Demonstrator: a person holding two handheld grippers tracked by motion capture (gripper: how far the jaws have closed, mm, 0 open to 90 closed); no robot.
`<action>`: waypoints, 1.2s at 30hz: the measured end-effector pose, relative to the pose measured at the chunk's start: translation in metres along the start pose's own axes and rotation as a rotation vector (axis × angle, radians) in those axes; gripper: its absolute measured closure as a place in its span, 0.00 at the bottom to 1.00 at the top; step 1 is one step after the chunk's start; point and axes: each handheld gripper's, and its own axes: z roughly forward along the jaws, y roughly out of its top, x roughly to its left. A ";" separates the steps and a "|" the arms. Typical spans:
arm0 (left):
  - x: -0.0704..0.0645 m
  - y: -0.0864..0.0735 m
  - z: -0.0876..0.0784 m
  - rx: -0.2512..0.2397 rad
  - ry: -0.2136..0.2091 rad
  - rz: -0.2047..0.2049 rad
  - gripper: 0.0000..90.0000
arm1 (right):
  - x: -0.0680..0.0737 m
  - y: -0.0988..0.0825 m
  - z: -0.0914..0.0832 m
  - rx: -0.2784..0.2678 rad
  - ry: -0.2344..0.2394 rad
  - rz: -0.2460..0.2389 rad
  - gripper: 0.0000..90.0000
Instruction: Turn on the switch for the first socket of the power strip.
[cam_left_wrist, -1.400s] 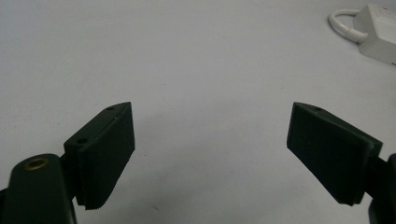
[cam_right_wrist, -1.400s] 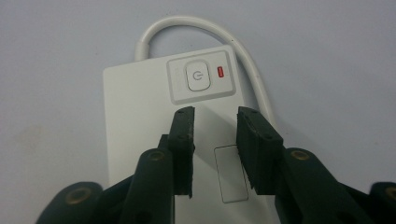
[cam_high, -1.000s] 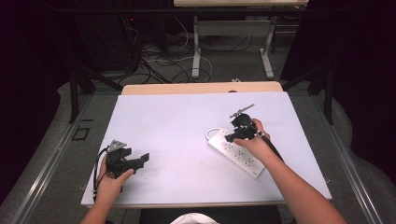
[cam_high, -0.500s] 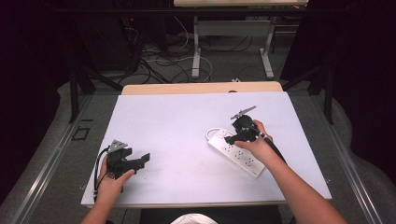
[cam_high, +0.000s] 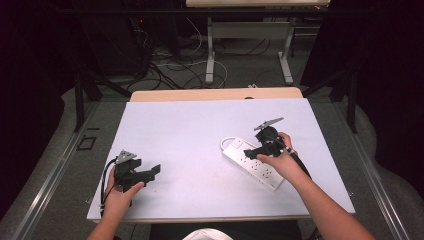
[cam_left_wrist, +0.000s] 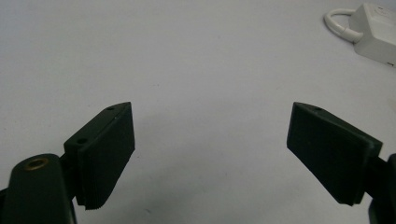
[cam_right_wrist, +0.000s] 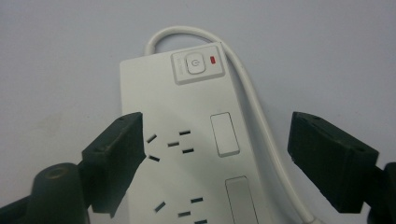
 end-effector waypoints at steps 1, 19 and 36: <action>0.000 0.000 0.000 0.000 -0.001 0.001 0.17 | -0.001 -0.001 -0.001 0.004 -0.002 -0.008 0.18; -0.003 -0.001 0.000 -0.017 -0.009 0.010 0.07 | 0.004 -0.011 -0.006 -0.027 -0.003 -0.064 0.01; -0.005 -0.002 0.002 -0.016 -0.004 0.023 0.00 | 0.000 -0.028 -0.023 -0.108 -0.033 0.001 0.00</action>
